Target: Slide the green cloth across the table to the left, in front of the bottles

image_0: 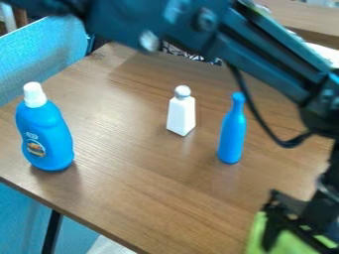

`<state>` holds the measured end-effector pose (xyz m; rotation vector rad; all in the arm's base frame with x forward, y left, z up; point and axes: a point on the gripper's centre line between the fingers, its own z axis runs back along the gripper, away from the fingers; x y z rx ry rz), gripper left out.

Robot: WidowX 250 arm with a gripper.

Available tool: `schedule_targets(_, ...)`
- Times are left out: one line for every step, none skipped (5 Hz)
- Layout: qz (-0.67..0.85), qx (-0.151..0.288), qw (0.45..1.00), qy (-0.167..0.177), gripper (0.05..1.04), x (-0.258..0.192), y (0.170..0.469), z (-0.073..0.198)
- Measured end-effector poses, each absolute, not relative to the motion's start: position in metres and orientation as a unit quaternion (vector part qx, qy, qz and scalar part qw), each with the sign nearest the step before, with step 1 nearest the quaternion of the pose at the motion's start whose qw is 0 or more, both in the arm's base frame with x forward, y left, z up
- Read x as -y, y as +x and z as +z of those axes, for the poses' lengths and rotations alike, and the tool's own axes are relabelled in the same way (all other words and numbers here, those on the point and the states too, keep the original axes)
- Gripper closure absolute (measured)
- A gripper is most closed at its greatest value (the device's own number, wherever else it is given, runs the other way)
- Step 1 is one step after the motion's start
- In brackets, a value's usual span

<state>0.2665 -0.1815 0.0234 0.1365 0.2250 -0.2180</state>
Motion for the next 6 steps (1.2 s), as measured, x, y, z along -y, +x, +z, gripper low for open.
schedule_targets(-0.065, -0.141, 0.984, 0.088, 0.082, 0.129, 0.248, 0.024)
schedule_targets(-0.046, -0.120, 0.990, 0.060, 0.082, 0.088, 0.246, 0.019)
schedule_targets(-0.068, -0.132, 0.988, 0.044, 0.082, 0.061, 0.259, 0.016)
schedule_targets(-0.081, -0.136, 0.986, 0.048, 0.082, 0.058, 0.264, 0.015)
schedule_targets(-0.094, -0.129, 0.986, 0.058, 0.082, 0.056, 0.269, 0.017)
schedule_targets(-0.098, -0.124, 0.982, 0.100, 0.082, 0.042, 0.277, 0.024)
